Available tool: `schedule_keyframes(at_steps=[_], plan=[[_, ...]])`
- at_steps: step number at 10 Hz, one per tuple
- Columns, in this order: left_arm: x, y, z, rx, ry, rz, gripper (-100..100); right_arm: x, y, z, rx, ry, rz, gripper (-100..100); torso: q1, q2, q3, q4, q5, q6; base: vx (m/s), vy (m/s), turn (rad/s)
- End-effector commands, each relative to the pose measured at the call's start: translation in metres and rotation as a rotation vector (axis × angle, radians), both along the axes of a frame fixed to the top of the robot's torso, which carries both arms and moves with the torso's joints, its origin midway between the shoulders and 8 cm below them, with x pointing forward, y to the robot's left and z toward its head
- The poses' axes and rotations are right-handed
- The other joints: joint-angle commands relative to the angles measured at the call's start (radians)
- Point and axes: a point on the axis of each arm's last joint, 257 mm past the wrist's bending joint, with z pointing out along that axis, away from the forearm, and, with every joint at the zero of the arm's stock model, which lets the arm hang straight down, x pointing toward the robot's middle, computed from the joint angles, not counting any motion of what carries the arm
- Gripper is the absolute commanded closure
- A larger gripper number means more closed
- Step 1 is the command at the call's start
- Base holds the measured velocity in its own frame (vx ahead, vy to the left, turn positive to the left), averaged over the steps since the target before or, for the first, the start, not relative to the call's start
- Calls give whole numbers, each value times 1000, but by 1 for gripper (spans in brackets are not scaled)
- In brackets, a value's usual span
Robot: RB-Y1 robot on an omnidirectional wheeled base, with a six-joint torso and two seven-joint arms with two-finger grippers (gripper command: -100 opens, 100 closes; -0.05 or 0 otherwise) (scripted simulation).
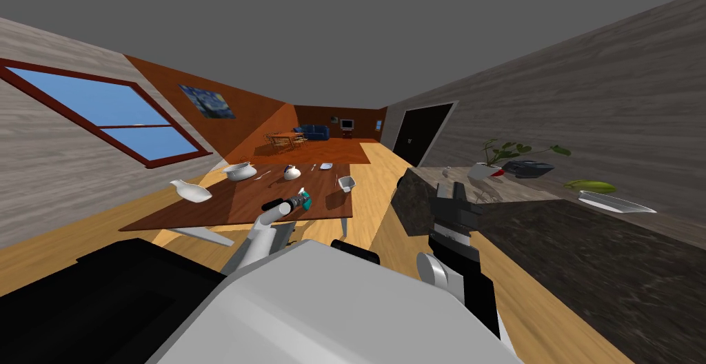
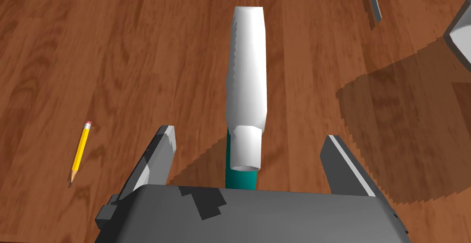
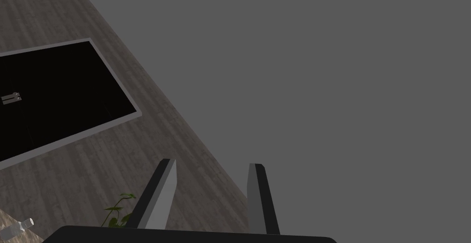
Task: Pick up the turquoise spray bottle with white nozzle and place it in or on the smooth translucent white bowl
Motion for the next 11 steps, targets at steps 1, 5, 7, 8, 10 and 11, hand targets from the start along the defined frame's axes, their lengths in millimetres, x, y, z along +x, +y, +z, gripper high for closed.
schedule_keyframes(at_steps=[1, 5, 7, 8, 10, 11], plan=[[0, 0, 0, 0, 0, 0, 0, 0, 0, 0, 0, 0, 0, 0, 0, 0, 0, 0, 0, 0, 0, 0, 0], [4, 1, 5, 11, -16, 0, 100, 0, 0, 0, 0, 0, 0, 0, 0, 1, 1, 0, 0, 0, 9, 1, 1], [4, 1, 5, 11, -16, 0, 100, 0, 0, 0, 0, 0, 0, 0, 0, 1, 1, 0, 0, 0, 0, 0, 0], [4, 1, 5, 11, -16, 0, 100, 0, 0, 0, 0, 0, 0, 0, 0, 1, 1, 0, 0, 0, 0, 0, 0], [4, 1, 5, 11, -16, 0, 100, 0, 0, 0, 0, 0, 0, 0, 0, 1, 1, 0, 0, 0, 0, 0, 0], [4, 1, 5, 11, -16, 0, 0, 0, 0, 0, 0, 0, 0, 0, 0, 1, 1, 0, 0, 0, 0, 0, 0]])
